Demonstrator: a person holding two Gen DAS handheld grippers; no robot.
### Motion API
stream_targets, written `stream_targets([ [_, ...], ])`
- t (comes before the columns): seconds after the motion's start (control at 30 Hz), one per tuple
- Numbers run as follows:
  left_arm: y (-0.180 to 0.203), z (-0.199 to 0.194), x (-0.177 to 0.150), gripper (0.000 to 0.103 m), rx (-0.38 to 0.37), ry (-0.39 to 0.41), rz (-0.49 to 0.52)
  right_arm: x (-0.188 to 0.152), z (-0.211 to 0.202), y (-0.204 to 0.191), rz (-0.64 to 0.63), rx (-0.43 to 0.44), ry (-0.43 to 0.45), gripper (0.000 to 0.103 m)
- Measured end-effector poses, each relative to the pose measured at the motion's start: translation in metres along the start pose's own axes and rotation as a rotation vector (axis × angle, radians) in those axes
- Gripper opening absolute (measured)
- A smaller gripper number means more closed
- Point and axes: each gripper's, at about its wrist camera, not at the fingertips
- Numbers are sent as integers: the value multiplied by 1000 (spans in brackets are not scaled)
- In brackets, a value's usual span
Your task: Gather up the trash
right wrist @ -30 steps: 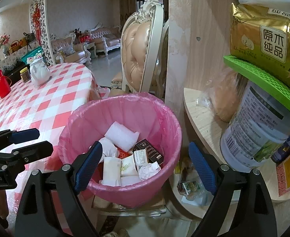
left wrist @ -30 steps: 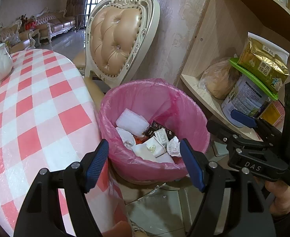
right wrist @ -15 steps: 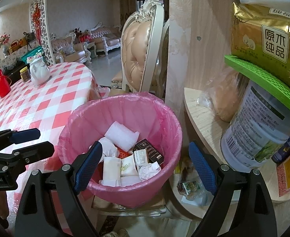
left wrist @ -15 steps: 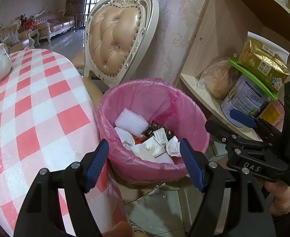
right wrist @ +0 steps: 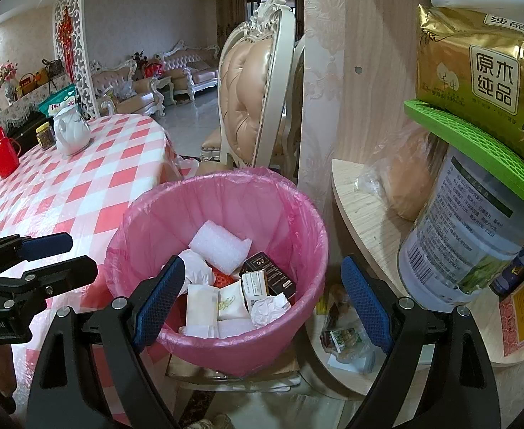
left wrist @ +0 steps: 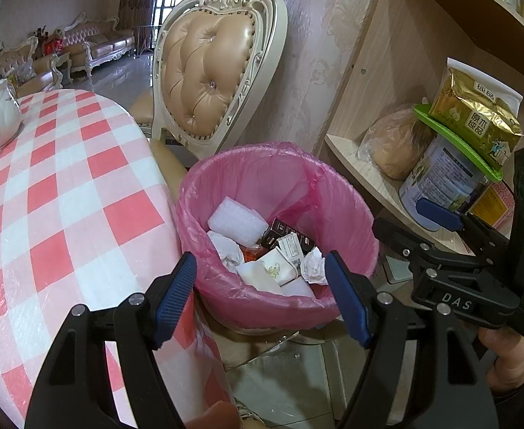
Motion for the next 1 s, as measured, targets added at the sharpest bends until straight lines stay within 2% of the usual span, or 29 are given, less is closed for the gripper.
stream_targets([
  [1.0, 3, -1, 0, 72, -5, 4, 8, 0, -2, -2, 4, 5, 1, 84],
])
Point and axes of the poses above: each gripper's, at about its wrist camera, not at the fingertips, and z roughly the way its jaws point, y to its right, x to its top, and after that the axes turned 13 degrees about x, right-handed
